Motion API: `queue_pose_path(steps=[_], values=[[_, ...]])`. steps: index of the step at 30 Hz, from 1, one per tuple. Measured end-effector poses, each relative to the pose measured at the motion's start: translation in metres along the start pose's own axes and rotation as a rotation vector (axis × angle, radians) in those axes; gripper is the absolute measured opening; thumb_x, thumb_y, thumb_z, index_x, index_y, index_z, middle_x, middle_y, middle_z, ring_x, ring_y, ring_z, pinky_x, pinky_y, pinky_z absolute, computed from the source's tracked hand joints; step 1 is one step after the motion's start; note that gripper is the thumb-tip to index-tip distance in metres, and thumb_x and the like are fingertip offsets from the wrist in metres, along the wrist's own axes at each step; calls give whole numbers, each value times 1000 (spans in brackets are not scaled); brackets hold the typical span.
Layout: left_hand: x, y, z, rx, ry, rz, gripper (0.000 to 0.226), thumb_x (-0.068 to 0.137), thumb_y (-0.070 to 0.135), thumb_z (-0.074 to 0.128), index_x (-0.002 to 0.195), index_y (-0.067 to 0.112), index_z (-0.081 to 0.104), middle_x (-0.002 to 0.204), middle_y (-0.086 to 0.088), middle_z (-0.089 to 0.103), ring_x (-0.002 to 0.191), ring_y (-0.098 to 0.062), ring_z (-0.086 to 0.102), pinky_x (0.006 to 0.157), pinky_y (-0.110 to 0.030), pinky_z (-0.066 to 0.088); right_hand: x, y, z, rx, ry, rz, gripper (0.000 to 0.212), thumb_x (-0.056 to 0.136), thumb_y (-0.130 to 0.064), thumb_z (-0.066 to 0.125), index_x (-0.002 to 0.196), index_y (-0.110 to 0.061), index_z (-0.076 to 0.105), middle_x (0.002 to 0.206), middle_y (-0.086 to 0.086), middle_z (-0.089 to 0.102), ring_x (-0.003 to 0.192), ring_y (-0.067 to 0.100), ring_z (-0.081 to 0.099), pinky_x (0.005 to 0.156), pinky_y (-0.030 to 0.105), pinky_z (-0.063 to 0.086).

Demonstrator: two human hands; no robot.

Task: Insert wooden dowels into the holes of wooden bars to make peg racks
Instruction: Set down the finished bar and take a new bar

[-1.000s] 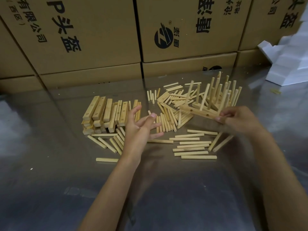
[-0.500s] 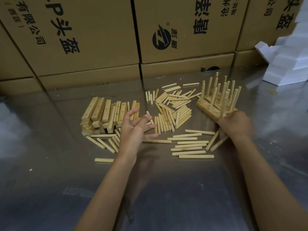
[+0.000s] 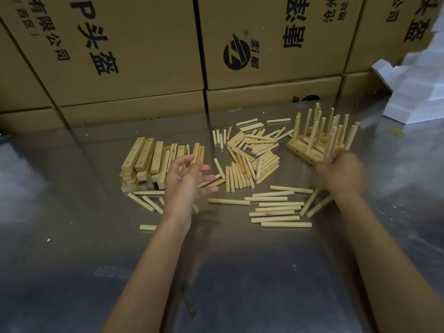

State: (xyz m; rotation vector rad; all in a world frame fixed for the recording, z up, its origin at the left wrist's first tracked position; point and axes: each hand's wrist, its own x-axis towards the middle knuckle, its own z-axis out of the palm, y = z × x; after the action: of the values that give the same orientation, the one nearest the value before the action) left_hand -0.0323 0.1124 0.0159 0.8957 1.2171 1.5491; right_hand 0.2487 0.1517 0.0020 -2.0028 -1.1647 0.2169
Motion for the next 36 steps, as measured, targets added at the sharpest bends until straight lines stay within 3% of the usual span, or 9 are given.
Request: queue_pose_path(steps=[5,10,12,16,20,24,27,32,36], values=[[6,4,-11,23,117,17,21,102,9,49,119,11,61,101,-12,71,81,-20,72,63,-30,61,-29,-31,16,53,-81,-269,18,87,-21,60,70,-22,55,64,-3,59,66,18,57,60,29,41],[21,-8,-28,656,270,432,25,97,4,48,112,17,63,107,-2,65,89,-10,62,82,-36,56,-64,-49,38,-3,-174,-534,16,90,-23,59,75,-20,64,66,-6,63,70,15,59,78,35,48],[27,-18,-35,945,184,586,31,97,4,49,124,10,61,122,-5,59,114,-20,55,98,-35,46,-71,-51,45,-3,-205,-592,16,92,-25,59,78,-20,65,74,-5,64,80,16,58,84,36,47],[37,-31,-37,1372,-41,571,47,102,19,47,148,10,42,159,-9,34,151,-26,19,121,-44,12,-78,-52,53,-22,-231,-645,15,93,-26,56,84,-21,66,84,-5,66,90,16,56,90,36,42],[39,-38,-29,1548,-207,527,50,105,33,34,154,21,35,164,4,25,154,-19,4,122,-49,-10,-78,-52,55,-18,-238,-647,14,93,-26,55,87,-21,67,85,-6,66,90,15,54,89,36,42],[34,-36,-24,1546,-117,591,36,101,31,44,127,18,66,139,-3,55,138,-22,36,122,-46,6,-76,-52,54,-9,-236,-626,15,93,-26,57,87,-20,69,86,-6,67,91,16,54,89,36,43],[30,-34,-22,1526,8,606,30,100,33,48,108,15,70,114,-6,64,112,-23,49,102,-40,31,-76,-52,53,1,-229,-613,15,93,-26,58,85,-20,69,84,-5,66,91,16,54,87,35,43],[28,-33,-17,1478,54,545,29,102,34,47,125,19,56,102,-6,70,112,-26,48,96,-39,33,-78,-53,53,19,-237,-604,14,92,-25,58,84,-20,68,82,-6,65,90,16,53,86,34,43],[32,-35,-16,1501,-10,564,28,103,27,47,121,20,67,113,-2,70,111,-23,47,99,-38,38,-78,-53,53,26,-238,-603,14,92,-25,58,83,-20,68,82,-5,65,90,16,54,86,35,43]])
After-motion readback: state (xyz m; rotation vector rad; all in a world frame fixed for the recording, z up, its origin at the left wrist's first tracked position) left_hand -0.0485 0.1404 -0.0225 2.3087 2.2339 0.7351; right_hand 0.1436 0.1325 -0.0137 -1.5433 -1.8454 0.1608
